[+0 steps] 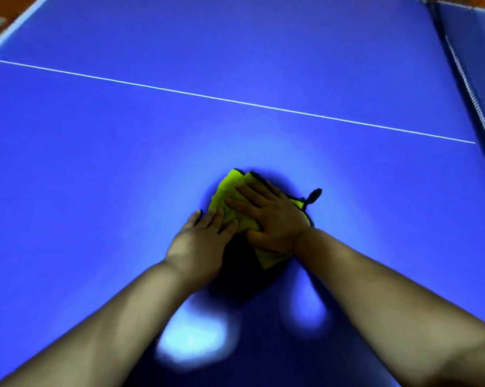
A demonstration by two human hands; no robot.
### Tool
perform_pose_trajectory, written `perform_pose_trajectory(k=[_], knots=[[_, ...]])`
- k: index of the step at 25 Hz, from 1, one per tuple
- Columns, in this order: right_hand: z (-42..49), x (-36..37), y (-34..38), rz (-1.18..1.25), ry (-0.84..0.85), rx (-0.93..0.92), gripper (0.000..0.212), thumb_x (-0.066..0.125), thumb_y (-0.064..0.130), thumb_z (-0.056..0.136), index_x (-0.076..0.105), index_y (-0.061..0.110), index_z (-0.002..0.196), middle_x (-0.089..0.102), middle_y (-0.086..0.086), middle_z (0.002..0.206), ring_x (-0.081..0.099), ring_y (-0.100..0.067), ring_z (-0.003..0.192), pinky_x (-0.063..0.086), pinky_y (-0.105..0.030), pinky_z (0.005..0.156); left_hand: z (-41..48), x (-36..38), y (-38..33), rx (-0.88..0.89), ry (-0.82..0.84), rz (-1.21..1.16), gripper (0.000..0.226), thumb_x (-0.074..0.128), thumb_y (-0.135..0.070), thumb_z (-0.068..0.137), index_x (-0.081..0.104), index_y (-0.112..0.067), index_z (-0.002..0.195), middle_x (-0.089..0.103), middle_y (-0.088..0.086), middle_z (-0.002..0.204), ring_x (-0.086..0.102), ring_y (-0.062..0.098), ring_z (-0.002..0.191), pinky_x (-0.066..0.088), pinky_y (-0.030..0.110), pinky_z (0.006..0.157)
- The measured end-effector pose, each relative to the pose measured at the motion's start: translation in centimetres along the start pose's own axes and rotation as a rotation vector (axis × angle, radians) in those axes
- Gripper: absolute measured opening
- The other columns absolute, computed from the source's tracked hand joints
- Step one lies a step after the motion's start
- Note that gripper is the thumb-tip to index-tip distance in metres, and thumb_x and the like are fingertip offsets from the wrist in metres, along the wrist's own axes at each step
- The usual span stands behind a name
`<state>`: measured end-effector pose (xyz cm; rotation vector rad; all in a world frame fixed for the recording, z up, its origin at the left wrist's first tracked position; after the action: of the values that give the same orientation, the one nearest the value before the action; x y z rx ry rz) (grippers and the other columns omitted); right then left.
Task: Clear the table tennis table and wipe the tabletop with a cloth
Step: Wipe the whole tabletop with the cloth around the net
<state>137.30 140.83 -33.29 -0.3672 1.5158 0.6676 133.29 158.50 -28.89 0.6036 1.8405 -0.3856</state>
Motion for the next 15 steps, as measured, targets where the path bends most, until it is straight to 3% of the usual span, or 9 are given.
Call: perform_pose_trajectory(k=[4,10,13,15], knots=[[3.1,-1.3,-10.2,0.023,-0.073,0.066,0.074,0.041,0.050,0.073,0.048,0.024,0.141,0.037,-0.010,0.151,0.030,-0.034,0.141,0.025,-0.053,0.110,10.8,-2.3,0.1,-0.038,-0.079,0.028,0.063,0.034,-0.025,0.093,0.008,-0.023,0.150,0.009,0.006,0.156,0.008,0.021,0.144,0.006,0.038,0.117],[4.7,-3.6,-23.3,0.002,0.077,0.267,0.080,0.029,0.063,0.074,0.021,0.040,0.150,0.012,0.000,0.161,0.008,-0.022,0.148,0.015,-0.049,0.117,24.3,-6.9,-2.0,-0.061,-0.078,-0.056,0.058,0.032,-0.015,0.092,0.018,-0.027,0.148,0.010,0.010,0.157,0.010,0.021,0.145,0.007,0.042,0.117],[4.3,-3.5,-25.5,-0.059,0.040,0.427,0.067,0.043,0.049,0.090,0.014,0.044,0.150,0.005,0.005,0.162,0.002,-0.019,0.149,0.005,-0.049,0.119,27.6,-8.0,-2.8,-0.059,-0.044,-0.048,0.055,0.032,-0.015,0.094,0.020,-0.025,0.147,0.009,0.012,0.157,0.009,0.021,0.145,0.008,0.044,0.117],[3.8,-3.2,-24.8,-0.071,0.023,0.491,0.065,0.043,0.045,0.092,0.013,0.044,0.150,0.004,0.004,0.162,0.001,-0.019,0.149,0.004,-0.049,0.118,27.6,-8.2,-3.2,-0.067,-0.036,-0.065,0.057,0.036,-0.016,0.093,0.020,-0.025,0.147,0.008,0.011,0.157,0.008,0.020,0.145,0.008,0.043,0.117]])
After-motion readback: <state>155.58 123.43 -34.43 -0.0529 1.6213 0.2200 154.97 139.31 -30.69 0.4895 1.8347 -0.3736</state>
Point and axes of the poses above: each hand's wrist, its own z-axis towards the middle knuckle, its own x-axis out of the palm, y = z × x, the point moved 2 cm from there along z, towards the middle knuckle
